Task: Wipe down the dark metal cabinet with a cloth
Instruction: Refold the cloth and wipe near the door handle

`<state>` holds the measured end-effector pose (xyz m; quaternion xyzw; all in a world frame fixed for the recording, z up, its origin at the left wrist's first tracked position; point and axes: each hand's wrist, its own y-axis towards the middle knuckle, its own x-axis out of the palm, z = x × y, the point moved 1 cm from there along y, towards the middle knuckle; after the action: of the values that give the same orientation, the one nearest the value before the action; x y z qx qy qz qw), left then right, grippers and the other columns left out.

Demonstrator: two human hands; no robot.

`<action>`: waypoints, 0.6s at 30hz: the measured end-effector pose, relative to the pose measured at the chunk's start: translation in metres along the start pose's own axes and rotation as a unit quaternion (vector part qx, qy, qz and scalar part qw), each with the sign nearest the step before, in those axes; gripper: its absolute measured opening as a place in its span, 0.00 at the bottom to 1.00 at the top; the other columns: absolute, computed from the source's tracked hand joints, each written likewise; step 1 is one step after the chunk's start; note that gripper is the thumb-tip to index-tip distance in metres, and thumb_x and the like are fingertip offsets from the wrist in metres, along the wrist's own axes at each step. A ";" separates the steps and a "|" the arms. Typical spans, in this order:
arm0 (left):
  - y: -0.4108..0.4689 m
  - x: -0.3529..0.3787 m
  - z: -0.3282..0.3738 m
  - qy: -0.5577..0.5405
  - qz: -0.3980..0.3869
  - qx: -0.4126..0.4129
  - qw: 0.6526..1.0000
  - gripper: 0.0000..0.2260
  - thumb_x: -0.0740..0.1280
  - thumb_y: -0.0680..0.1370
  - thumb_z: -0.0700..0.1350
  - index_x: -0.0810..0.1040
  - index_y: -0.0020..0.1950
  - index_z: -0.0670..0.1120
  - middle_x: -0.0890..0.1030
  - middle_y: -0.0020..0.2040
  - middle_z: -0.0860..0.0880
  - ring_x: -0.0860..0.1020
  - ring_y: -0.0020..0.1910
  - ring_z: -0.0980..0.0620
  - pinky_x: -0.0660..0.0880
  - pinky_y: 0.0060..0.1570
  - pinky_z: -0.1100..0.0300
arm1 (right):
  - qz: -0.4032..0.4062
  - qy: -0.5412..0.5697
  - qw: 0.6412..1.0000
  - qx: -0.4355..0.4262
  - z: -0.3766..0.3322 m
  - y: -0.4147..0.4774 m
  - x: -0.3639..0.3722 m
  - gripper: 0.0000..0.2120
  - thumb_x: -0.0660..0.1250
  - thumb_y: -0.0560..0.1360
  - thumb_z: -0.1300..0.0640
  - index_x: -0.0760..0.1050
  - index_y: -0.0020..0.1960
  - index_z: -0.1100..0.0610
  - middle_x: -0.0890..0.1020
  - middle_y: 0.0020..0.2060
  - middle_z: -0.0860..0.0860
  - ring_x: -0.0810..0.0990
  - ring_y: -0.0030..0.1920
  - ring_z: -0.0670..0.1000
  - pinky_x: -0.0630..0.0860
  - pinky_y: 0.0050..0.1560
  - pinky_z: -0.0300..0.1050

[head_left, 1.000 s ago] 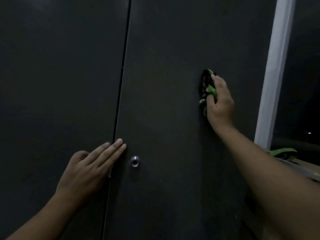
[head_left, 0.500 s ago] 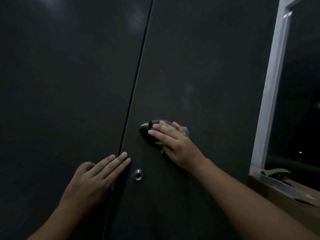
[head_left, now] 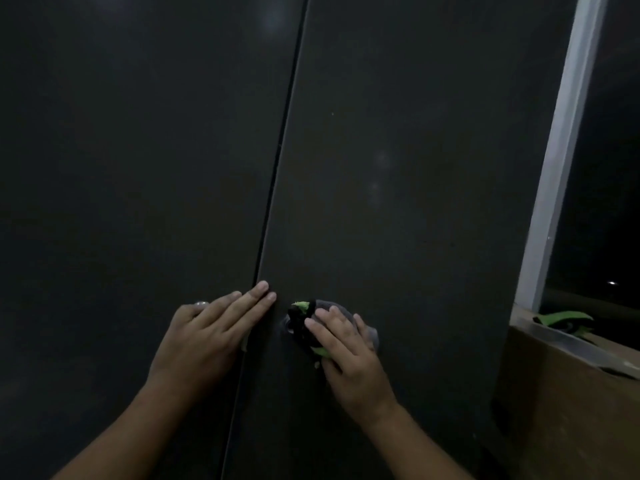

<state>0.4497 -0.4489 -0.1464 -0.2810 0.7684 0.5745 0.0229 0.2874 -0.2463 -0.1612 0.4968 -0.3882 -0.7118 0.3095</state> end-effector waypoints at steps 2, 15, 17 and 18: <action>-0.001 0.000 0.000 -0.001 0.003 -0.007 1.000 0.27 0.56 0.76 0.47 0.66 0.77 0.51 0.65 0.77 0.52 0.79 0.62 0.47 0.66 0.44 0.53 | 0.037 0.023 0.998 0.045 -0.012 -0.020 0.017 0.33 0.63 0.74 0.61 0.63 0.77 0.45 0.67 0.76 0.44 0.64 0.77 0.47 0.56 0.77 0.55; -0.002 0.002 0.001 0.015 -0.029 -0.034 0.999 0.28 0.55 0.78 0.47 0.58 0.80 0.53 0.58 0.80 0.55 0.71 0.43 0.42 0.63 0.44 0.49 | -0.043 -0.153 0.983 -0.091 0.039 -0.118 0.007 0.29 0.66 0.78 0.59 0.64 0.76 0.45 0.71 0.74 0.46 0.66 0.75 0.46 0.64 0.71 0.61; -0.004 0.003 0.002 0.014 -0.028 -0.041 0.999 0.27 0.55 0.81 0.47 0.58 0.80 0.53 0.59 0.80 0.56 0.69 0.42 0.43 0.63 0.44 0.49 | -0.011 -0.137 0.990 0.021 0.048 -0.143 0.005 0.31 0.64 0.77 0.59 0.62 0.77 0.43 0.69 0.74 0.44 0.64 0.76 0.46 0.63 0.71 0.62; -0.005 0.005 0.003 0.014 -0.025 -0.044 0.999 0.26 0.55 0.81 0.47 0.58 0.80 0.54 0.59 0.79 0.56 0.68 0.42 0.43 0.63 0.45 0.49 | -0.008 -0.108 0.990 0.088 0.050 -0.154 0.005 0.32 0.62 0.77 0.59 0.60 0.78 0.41 0.66 0.76 0.42 0.62 0.77 0.45 0.60 0.73 0.61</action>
<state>0.4473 -0.4492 -0.1529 -0.3089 0.7353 0.6030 0.0136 0.2301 -0.1599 -0.2858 0.4453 -0.4764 -0.7269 0.2152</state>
